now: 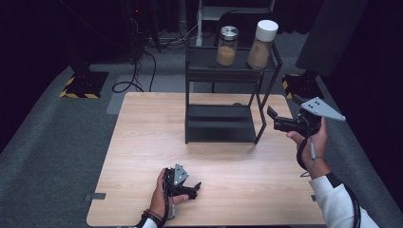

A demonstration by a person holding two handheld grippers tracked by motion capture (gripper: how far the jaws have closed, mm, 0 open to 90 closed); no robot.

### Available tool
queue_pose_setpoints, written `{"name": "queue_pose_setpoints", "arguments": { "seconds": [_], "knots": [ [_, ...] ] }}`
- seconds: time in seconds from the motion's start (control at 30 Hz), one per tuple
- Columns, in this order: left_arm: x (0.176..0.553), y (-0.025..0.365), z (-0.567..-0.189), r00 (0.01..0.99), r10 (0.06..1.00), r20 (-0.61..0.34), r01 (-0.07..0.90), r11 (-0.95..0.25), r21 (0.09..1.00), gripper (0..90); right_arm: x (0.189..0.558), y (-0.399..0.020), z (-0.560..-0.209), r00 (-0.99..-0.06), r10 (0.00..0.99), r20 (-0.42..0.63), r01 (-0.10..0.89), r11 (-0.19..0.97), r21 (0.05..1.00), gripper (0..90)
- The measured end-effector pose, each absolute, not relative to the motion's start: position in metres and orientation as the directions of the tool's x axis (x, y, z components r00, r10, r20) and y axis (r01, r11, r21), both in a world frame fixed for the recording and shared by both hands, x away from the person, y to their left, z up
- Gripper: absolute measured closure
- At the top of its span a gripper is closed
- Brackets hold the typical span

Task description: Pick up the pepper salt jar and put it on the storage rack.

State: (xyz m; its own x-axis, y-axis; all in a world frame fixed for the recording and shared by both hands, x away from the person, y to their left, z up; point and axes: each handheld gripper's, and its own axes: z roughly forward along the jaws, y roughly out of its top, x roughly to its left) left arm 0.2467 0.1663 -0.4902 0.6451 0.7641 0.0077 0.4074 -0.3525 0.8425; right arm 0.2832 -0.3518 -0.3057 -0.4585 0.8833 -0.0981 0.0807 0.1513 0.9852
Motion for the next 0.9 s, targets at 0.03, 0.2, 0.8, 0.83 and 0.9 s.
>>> {"name": "queue_pose_setpoints", "arguments": {
  "seconds": [0.03, 0.2, 0.8, 0.83, 0.9],
  "knots": [
    [0.247, 0.166, -0.49, 0.645, 0.764, 0.008, 0.407, -0.353, 0.842, 4.2, 0.282, -0.352, -0.309, -0.46, 0.882, -0.099, 0.083, 0.153, 0.985, 1.5],
    [0.247, 0.166, -0.49, 0.645, 0.764, 0.008, 0.407, -0.353, 0.842, 4.2, 0.278, -0.355, -0.324, -0.476, 0.873, -0.103, 0.097, 0.168, 0.981, 1.4],
    [0.247, 0.166, -0.49, 0.645, 0.764, 0.007, 0.408, -0.352, 0.843, 4.2, 0.263, -0.361, -0.377, -0.504, 0.856, -0.116, 0.148, 0.218, 0.965, 1.5],
    [0.247, 0.166, -0.49, 0.645, 0.764, 0.007, 0.408, -0.352, 0.843, 4.2, 0.262, -0.362, -0.38, -0.505, 0.855, -0.115, 0.152, 0.219, 0.964, 1.5],
    [0.247, 0.166, -0.49, 0.645, 0.764, 0.007, 0.408, -0.352, 0.843, 4.2, 0.26, -0.362, -0.386, -0.505, 0.856, -0.115, 0.156, 0.222, 0.963, 1.5]
  ]
}}
